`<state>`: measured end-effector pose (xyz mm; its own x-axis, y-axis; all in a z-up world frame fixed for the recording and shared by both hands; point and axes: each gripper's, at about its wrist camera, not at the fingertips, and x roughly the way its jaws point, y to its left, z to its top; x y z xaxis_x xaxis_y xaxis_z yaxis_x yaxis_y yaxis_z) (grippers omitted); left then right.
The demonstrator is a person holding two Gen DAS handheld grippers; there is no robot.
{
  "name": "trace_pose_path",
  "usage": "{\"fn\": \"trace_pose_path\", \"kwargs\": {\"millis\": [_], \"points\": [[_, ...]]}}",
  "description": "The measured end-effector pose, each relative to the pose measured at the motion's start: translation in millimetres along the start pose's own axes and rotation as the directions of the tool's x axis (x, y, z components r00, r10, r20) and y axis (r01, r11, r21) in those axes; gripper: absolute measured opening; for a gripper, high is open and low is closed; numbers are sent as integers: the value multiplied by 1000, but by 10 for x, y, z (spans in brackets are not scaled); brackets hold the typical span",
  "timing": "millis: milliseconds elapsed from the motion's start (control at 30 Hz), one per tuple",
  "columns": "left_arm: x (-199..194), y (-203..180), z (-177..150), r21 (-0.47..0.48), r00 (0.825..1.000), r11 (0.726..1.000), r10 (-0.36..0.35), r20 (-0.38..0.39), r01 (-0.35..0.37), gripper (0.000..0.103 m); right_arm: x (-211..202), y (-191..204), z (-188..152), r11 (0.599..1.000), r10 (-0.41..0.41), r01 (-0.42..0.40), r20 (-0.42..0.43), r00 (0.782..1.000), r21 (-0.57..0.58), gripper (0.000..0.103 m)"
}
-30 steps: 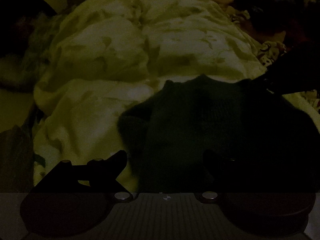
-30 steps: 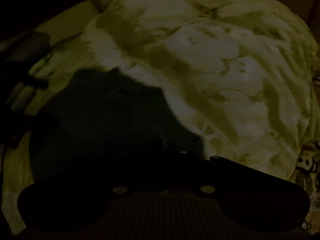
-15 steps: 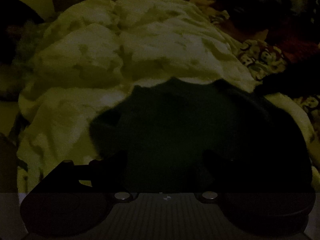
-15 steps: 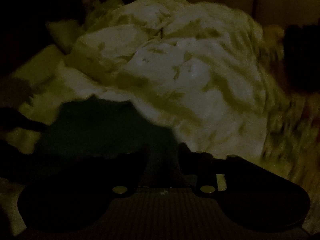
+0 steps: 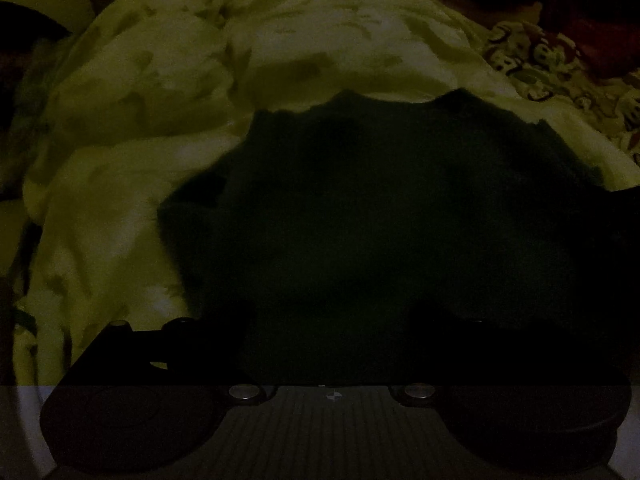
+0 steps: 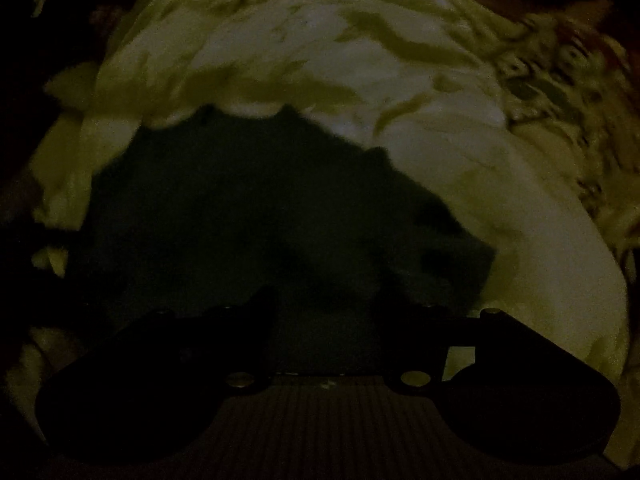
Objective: Fold small clothes
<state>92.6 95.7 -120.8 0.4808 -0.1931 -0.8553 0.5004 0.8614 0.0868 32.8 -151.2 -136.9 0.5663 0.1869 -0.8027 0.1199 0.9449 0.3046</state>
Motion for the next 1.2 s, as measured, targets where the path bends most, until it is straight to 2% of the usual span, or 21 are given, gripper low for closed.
{"fn": "trace_pose_path", "kwargs": {"millis": [67, 133, 233, 300, 433, 633, 733, 867, 933, 1000, 1100, 1167, 1200], "points": [[-43, -15, 9, -1, 1000, 1000, 9, 5, -9, 103, -124, -35, 35, 997, 34, -36, 30, 999, 75, 63], [-106, -64, 19, -10, 1000, 1000, 22, 3, -22, 103, -253, -37, 82, 995, 37, -43, 67, 997, 91, 63], [-197, -172, 39, -17, 1000, 1000, 5, 4, -5, 103, -303, -14, 186, 998, -50, 47, 61, 997, 52, 70], [-285, -273, 49, -8, 1000, 1000, -5, 21, 5, 103, -304, -64, 195, 990, -110, 107, 30, 994, 90, 75], [-390, -467, 54, 13, 998, 998, -57, 39, 57, 103, -371, -296, 73, 961, -56, 47, 26, 998, 272, 87], [-451, -816, -33, 167, 993, 981, -106, 45, 97, 103, -318, -469, -139, 925, -2, 7, -14, 1000, 379, 86], [-469, -958, -96, 217, 987, 965, -156, 23, 148, 103, -342, -504, -210, 911, 14, -6, -15, 1000, 413, 86], [-498, -1115, -156, 289, 987, 947, -159, 37, 142, 103, -333, -595, -277, 883, 37, -22, -22, 999, 468, 86], [-555, -1235, -214, 373, 981, 918, -177, 73, 138, 103, -334, -639, -319, 868, 52, -35, -21, 998, 495, 86], [-611, -1400, -304, 487, 974, 863, -205, 95, 134, 103, -323, -675, -354, 856, 61, -41, -21, 998, 515, 86], [-622, -1695, -486, 658, 973, 744, -217, 81, 111, 103, -317, -729, -403, 836, 72, -53, -13, 997, 546, 86], [-604, -1835, -593, 720, 974, 688, -213, 79, 92, 103, -319, -766, -423, 821, 83, -66, -5, 997, 567, 86], [-588, -1887, -630, 735, 975, 673, -208, 81, 83, 103, -321, -784, -429, 814, 88, -72, 0, 996, 576, 86]]}}
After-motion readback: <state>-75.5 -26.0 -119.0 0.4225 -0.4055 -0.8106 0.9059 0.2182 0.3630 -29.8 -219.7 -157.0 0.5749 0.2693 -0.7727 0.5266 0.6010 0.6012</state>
